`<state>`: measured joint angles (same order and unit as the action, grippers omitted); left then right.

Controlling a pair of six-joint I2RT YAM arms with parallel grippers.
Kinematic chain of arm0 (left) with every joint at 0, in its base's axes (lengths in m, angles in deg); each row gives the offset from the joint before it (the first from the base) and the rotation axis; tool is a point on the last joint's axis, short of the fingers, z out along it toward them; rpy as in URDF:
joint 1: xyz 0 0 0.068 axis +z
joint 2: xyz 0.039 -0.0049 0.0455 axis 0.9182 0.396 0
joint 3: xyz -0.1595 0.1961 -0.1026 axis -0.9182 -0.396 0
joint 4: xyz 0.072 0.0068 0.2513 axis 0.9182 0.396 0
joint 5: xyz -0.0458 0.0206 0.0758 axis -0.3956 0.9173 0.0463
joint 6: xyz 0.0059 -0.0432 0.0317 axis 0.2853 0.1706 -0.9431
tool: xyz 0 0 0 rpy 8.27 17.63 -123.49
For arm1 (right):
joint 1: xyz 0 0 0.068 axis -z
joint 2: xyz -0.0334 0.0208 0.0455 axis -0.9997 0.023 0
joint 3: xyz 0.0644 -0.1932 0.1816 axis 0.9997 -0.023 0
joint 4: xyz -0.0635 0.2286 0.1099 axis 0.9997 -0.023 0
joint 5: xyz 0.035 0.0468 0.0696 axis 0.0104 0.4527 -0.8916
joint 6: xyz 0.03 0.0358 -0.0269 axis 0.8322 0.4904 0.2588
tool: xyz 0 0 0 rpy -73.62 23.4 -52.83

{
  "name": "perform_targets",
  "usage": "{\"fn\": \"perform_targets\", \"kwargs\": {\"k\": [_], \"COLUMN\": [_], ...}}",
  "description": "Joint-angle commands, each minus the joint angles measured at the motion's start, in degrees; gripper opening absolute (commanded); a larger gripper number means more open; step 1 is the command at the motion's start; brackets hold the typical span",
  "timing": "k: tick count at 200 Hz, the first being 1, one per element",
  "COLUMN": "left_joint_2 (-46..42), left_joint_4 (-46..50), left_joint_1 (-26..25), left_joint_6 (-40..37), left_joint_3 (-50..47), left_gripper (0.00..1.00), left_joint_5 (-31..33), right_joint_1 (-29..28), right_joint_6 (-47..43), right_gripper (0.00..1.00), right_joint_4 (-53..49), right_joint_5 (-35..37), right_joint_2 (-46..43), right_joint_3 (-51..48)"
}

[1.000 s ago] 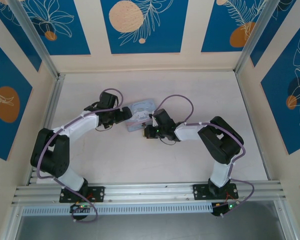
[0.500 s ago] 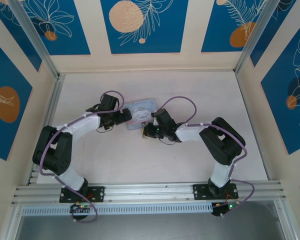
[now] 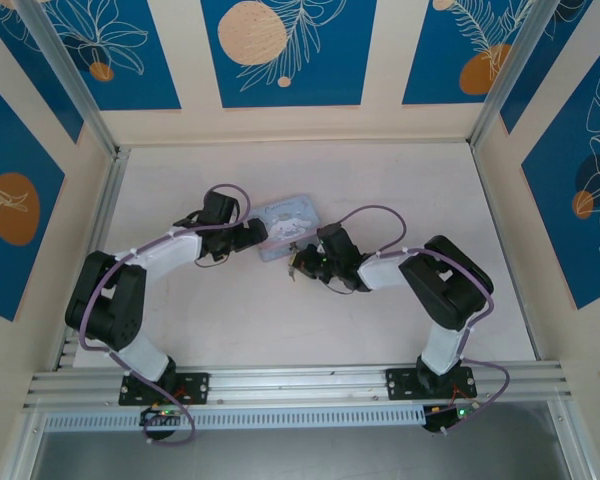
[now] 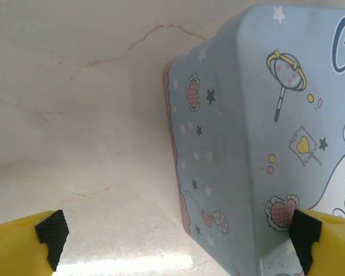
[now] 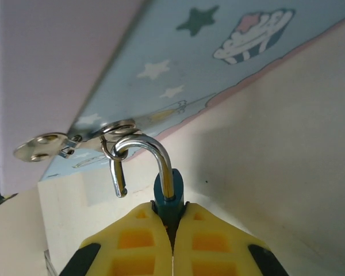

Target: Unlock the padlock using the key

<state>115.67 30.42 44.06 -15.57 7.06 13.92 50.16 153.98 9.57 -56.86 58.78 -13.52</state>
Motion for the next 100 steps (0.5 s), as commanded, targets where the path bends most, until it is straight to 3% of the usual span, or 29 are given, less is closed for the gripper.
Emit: {"fn": "perform_targets", "kwargs": {"k": [1,63,100], "left_joint_2": [2.3,2.4,2.5], "left_joint_4": [3.7,2.9,2.9], "left_joint_1": [0.3,0.3,0.3], "left_joint_6": [0.6,1.1,1.1], "left_joint_3": [-2.5,-3.8,-4.0], "left_gripper": [0.99,0.99,0.99], "left_joint_5": [1.2,0.3,-0.1], "right_joint_1": [0.1,-0.4,-0.8], "right_joint_6": [6.5,13.5,16.9], "right_gripper": [0.00,0.00,0.00], "right_joint_4": [-2.5,13.5,18.1], "right_joint_5": [-0.2,1.5,4.7], "right_joint_2": [3.2,5.6,6.4], "right_joint_3": [-3.6,-6.2,-6.0]}}
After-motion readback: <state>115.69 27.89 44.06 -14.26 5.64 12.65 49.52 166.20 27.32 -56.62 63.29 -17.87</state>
